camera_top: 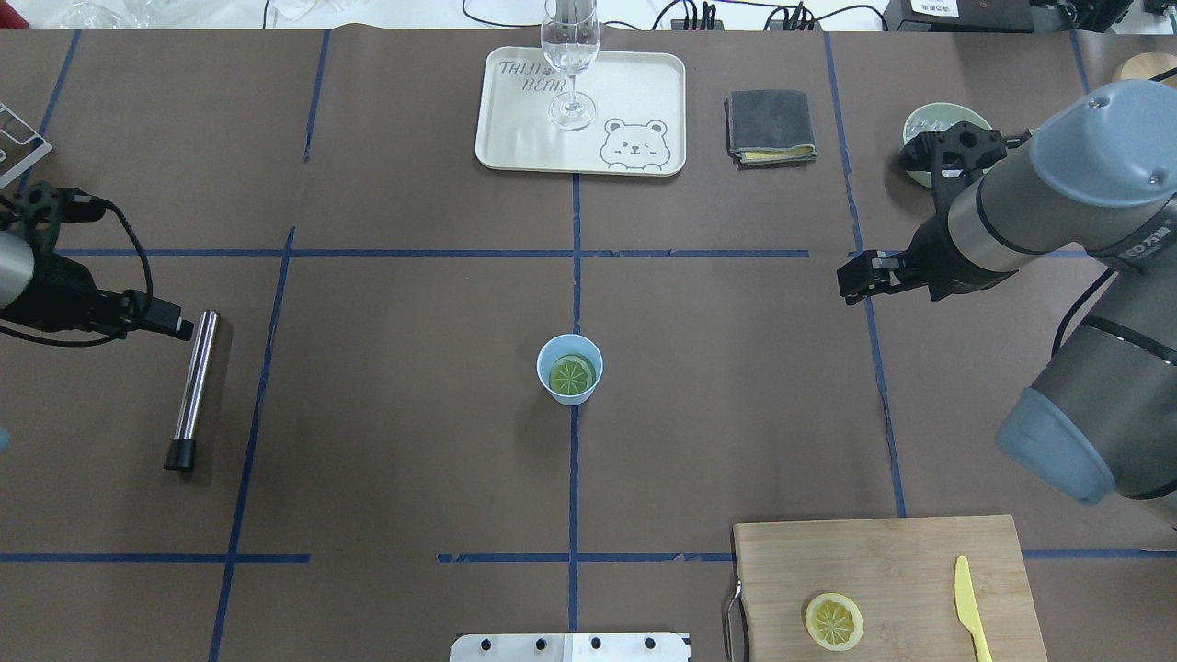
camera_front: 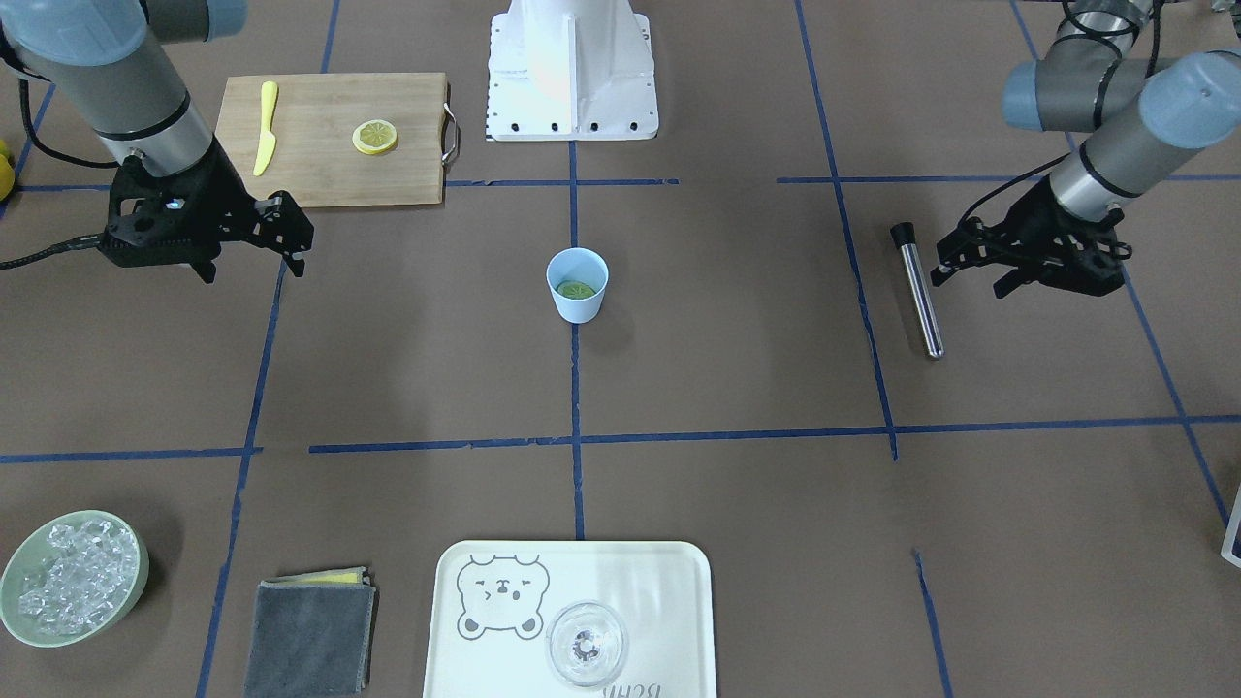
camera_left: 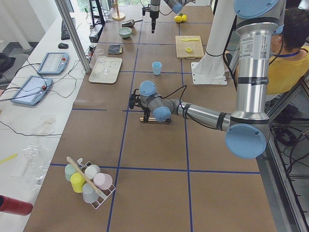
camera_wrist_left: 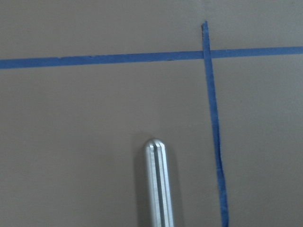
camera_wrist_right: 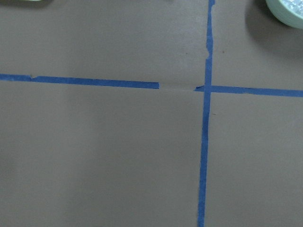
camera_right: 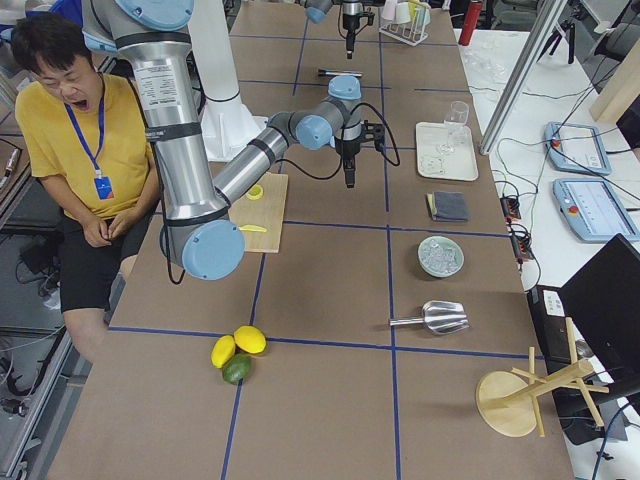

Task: Squeeze lemon into cup
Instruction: 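Grasp the steel muddler with the left gripper while the right arm hovers by the ice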

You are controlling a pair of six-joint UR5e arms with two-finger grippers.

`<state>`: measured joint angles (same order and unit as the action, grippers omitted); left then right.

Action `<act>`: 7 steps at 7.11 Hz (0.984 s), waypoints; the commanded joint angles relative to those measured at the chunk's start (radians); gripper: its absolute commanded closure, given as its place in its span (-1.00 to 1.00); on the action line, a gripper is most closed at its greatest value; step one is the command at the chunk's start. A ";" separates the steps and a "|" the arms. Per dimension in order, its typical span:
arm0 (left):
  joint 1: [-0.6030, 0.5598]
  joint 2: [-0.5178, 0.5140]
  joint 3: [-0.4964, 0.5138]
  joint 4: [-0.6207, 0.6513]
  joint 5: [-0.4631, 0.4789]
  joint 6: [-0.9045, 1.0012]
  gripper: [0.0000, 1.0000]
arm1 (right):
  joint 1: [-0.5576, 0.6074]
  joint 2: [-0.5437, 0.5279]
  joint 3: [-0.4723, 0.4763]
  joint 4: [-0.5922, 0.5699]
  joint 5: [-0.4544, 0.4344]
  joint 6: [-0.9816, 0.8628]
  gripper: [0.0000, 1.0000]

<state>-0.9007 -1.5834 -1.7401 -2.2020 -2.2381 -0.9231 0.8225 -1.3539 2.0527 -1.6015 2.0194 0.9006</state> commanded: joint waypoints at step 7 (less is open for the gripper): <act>0.102 -0.070 0.068 0.139 0.153 -0.068 -0.25 | 0.018 -0.037 -0.005 0.000 0.012 -0.020 -1.00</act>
<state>-0.8049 -1.6527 -1.6719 -2.0663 -2.0999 -0.9911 0.8401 -1.3898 2.0467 -1.6015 2.0304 0.8808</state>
